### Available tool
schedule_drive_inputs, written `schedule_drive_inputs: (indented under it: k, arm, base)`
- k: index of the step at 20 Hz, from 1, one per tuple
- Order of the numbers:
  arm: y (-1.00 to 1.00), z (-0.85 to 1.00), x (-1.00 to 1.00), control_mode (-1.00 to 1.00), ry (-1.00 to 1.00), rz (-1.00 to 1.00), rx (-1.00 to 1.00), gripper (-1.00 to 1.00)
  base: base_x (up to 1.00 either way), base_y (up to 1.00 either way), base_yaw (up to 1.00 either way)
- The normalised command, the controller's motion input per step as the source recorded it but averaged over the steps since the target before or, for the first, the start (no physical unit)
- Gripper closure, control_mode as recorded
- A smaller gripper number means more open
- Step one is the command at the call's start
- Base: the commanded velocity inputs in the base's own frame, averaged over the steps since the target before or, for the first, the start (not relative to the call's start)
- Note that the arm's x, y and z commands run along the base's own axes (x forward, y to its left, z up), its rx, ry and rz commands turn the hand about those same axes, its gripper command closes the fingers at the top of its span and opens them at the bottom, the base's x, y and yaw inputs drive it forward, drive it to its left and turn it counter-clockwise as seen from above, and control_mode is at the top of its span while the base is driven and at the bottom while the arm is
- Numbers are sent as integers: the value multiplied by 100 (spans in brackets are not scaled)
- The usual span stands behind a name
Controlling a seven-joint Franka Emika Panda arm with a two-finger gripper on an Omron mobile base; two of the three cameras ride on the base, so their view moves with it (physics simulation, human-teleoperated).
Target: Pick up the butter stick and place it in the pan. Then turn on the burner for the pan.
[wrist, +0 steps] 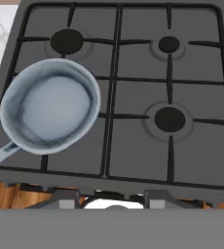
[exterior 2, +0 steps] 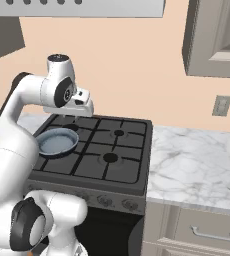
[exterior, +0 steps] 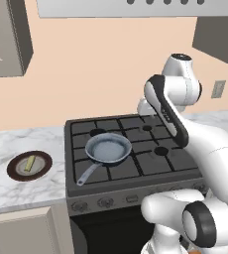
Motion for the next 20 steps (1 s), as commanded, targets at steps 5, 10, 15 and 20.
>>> schedule_drive_inputs:
  k: [5,10,15,20]
  arm:
    - [61,0,0,-100,0,-1,-10,-100]
    - [100,-9,0,-100,0,-4,-14,-100]
    - [94,-14,-13,-100,2,9,-5,-100]
    - [98,-15,-2,-100,3,9,0,-100]
  base:
    - [0,0,0]
    - [0,0,0]
    - [0,0,0]
    - [0,0,0]
